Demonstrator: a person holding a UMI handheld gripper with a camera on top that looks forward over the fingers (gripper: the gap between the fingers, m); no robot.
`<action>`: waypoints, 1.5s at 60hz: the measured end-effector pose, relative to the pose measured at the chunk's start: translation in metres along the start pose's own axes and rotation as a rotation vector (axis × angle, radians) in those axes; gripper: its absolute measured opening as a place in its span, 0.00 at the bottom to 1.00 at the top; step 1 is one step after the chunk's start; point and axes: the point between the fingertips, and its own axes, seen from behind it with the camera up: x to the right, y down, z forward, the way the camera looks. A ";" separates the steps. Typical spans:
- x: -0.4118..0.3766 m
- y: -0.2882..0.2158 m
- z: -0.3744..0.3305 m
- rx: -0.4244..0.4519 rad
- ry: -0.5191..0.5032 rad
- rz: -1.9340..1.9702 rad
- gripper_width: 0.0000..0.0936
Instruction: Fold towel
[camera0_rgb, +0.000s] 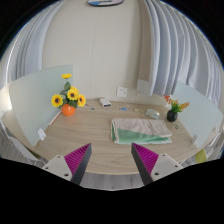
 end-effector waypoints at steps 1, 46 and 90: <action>-0.001 -0.001 0.005 0.004 0.003 0.000 0.91; 0.031 0.008 0.270 -0.093 0.062 -0.044 0.90; -0.019 -0.098 0.189 -0.159 -0.235 0.469 0.03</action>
